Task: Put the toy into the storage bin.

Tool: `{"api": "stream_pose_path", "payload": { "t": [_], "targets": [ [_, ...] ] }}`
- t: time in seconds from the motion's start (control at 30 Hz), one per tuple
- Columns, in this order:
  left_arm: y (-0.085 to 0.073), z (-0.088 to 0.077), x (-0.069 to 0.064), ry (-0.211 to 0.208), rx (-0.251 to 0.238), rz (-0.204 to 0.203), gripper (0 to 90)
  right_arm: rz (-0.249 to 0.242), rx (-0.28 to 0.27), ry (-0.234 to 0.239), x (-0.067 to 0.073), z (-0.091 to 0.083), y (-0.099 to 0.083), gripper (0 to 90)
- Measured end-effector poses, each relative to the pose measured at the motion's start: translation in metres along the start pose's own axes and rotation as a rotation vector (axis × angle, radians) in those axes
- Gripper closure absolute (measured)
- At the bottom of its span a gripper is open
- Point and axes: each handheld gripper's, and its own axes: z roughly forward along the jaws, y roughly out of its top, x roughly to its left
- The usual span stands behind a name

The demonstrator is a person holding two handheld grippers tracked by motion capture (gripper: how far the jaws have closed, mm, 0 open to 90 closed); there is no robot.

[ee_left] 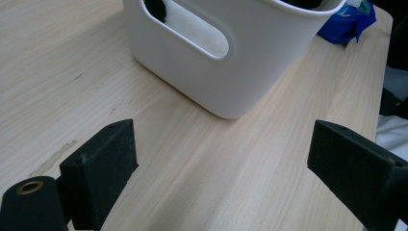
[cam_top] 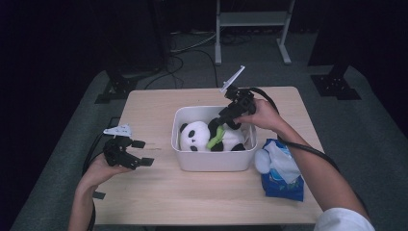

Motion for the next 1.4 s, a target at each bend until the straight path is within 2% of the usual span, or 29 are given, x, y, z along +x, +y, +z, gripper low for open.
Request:
{"api": "stream_pose_path", "payload": {
  "t": [0.2,0.43,0.6,0.73,0.9,1.07,1.23,1.4],
  "targets": [
    [0.002,0.001,-0.003,0.004,0.003,0.014,8.7,-0.002,-0.036,-0.014,0.008,-0.011,-0.01,56.6],
    [0.003,0.004,-0.004,-0.001,0.009,0.016,8.7,-0.006,-0.027,-0.004,0.012,-0.005,-0.014,62.3],
    [0.003,0.006,-0.002,-0.005,0.012,0.017,8.7,0.003,0.02,-0.015,0.005,0.011,-0.015,62.0],
    [0.003,0.005,-0.001,-0.005,0.011,0.017,8.7,0.016,0.015,-0.004,-0.001,0.02,-0.014,62.1],
    [0.002,0.005,-0.001,-0.003,0.007,0.015,8.7,0.028,0.012,0.002,-0.006,0.021,-0.013,62.0],
    [0.002,0.003,-0.001,0.004,0.006,0.015,8.7,0.033,-0.015,0.009,-0.003,0.013,-0.016,60.2],
    [0.003,0.003,-0.002,0.007,-0.001,0.02,8.7,0.035,-0.04,-0.004,0.0,-0.002,-0.022,58.5],
    [0.002,0.003,-0.002,0.009,-0.002,0.02,8.7,0.054,-0.072,-0.012,0.005,-0.022,-0.035,57.4]
  ]
}}
